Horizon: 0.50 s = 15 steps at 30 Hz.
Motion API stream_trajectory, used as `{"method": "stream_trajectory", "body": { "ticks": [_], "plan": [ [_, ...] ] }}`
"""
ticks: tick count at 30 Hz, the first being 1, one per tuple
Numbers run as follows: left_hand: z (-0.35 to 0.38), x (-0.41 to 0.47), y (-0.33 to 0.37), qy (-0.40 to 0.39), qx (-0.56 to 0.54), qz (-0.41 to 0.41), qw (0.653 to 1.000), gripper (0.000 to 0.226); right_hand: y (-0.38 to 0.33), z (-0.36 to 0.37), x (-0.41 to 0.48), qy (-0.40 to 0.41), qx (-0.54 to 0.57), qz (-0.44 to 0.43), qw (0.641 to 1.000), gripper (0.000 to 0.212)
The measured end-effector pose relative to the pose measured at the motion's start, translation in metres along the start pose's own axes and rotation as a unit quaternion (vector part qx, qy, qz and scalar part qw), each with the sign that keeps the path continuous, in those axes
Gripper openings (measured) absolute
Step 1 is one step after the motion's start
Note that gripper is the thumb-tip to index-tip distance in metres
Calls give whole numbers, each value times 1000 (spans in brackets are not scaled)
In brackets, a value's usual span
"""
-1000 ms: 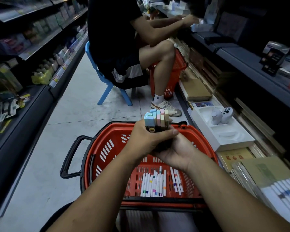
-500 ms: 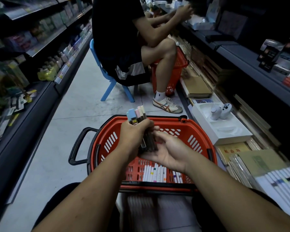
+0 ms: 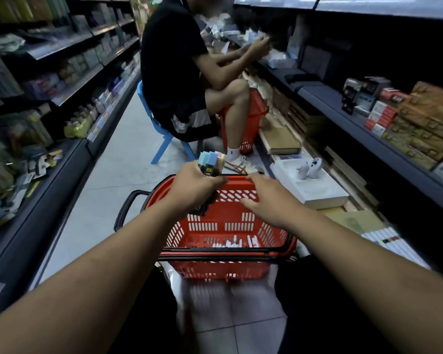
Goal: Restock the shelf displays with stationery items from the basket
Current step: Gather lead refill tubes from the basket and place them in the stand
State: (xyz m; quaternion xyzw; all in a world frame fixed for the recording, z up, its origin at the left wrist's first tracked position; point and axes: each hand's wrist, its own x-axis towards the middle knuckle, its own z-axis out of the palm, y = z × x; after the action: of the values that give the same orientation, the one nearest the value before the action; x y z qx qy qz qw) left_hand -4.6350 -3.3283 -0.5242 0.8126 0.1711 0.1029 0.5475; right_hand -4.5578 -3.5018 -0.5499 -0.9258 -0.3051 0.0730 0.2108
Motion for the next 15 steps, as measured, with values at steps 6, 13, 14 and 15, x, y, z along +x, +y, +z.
{"method": "stream_trajectory", "body": {
  "ticks": [6,13,14,15],
  "plan": [
    [14,-21,50,-4,66,96,993,20,2,-58,-41,47,-90,-9,995,53],
    [63,-19,100,-80,4,138,987,18,34,-119,-100,100,-163,62,980,52],
    [74,-19,108,-102,-10,140,985,19,41,-126,-109,106,-177,82,975,52],
    [83,-20,114,-122,-25,144,982,20,48,-131,-118,111,-187,100,971,51]
  ]
}}
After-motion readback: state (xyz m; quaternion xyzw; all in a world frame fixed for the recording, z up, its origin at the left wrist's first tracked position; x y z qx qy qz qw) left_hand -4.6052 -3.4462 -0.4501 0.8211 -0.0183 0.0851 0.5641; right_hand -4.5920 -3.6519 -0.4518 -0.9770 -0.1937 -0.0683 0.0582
